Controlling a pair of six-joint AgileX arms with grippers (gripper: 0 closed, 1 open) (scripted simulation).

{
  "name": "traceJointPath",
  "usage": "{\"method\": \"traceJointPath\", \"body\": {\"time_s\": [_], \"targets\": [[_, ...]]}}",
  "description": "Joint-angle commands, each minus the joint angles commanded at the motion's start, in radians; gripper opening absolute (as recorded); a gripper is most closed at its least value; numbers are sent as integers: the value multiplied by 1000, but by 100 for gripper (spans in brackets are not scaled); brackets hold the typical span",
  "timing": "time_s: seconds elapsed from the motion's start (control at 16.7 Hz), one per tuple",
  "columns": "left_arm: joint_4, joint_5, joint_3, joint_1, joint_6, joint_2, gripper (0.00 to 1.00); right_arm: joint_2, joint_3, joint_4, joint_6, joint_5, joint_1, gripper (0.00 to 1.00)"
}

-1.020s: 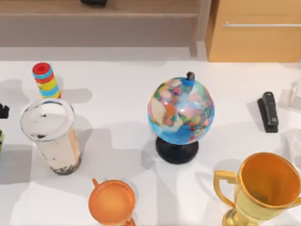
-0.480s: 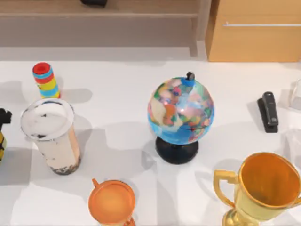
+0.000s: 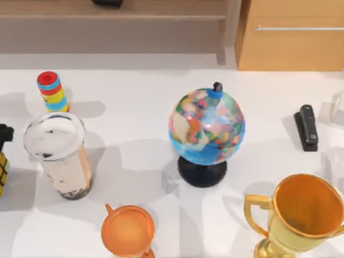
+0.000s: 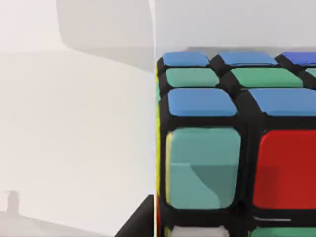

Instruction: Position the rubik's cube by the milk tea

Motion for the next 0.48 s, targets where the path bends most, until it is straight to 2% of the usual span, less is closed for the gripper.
{"method": "traceJointPath", "body": {"time_s": [0.12, 0.48], "targets": [[0, 0, 0, 0, 0, 0, 98, 0, 0, 0, 0, 0, 0, 100], [0, 0, 0, 0, 0, 0, 100, 0, 0, 0, 0, 0, 0, 100]]}}
